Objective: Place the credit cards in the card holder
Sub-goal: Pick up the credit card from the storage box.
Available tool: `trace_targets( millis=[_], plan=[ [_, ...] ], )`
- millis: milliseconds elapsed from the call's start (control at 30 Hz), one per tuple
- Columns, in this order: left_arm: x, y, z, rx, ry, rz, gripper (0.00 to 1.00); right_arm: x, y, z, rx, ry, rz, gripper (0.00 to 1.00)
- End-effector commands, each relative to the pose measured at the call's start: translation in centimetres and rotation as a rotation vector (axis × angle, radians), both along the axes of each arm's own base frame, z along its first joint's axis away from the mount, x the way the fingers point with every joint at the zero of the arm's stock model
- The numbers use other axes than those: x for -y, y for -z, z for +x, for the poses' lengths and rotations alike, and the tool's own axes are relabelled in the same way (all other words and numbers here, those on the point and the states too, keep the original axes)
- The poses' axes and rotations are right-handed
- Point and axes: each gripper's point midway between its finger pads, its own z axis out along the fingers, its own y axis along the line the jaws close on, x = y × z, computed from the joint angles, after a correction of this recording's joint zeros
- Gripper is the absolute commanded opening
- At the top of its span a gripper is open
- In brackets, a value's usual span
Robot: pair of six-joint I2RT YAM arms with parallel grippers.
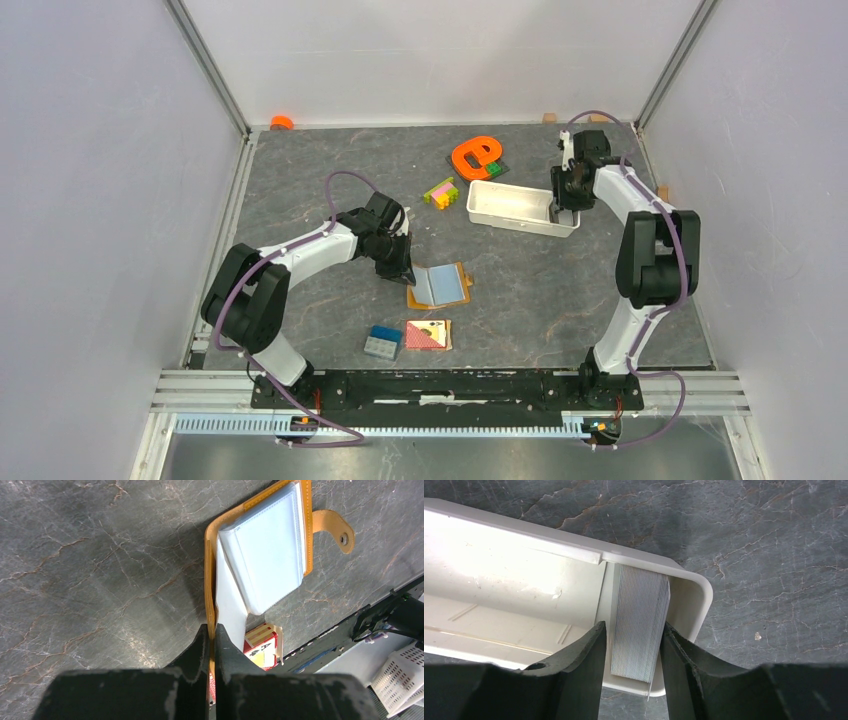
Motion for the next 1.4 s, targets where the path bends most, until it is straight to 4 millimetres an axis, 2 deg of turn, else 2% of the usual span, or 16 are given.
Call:
trace_targets(
  millis=[0,233,400,633,733,767,933,1100,1367],
  plan=[
    [0.8,-1.6,1.0,0.05,0.039,-0.04,0.02,-0.3,-3.6,1.3,0.09,-0.004,0.026,0.47],
    [0.7,-1.6,1.0,0.051,0.038,-0.041,0.02,-0.1,-3.9,1.2,0.093,0.0,0.028,0.45],
    [0.7,-1.6,1.0,0.049,0.038,-0.041,0.02,-0.1,-3.9,1.1,0.09,0.002,0.026,0.37],
    [0.7,-1.6,0.9,0.049,0.039,-0.042,0.02,0.1,-4.3,0.9,0.097,0.005,0.019,0.35],
    [0.7,-1.5,0.9,0.047,0.039,-0.041,0.02,0.2,-4.4,0.9,0.1,0.01,0.012,0.28],
    [0.7,-1.5,0.9,0.047,0.038,-0.039,0.02,1.4,-4.4,0.8,0.099,0.038,0.008,0.25],
    [0.4,-1.1,1.0,0.043,0.032,-0.017,0.02,2.5,-4.4,0.6,0.091,0.071,-0.04,0.11],
    [0.2,-1.1,1.0,0.049,0.03,-0.007,0.02,3.6,-6.1,0.5,0.125,0.109,-0.091,0.0],
    [0.1,-1.1,1.1,0.054,0.028,-0.002,0.03,4.9,-11.0,0.4,0.222,0.167,-0.149,0.0]
  ],
)
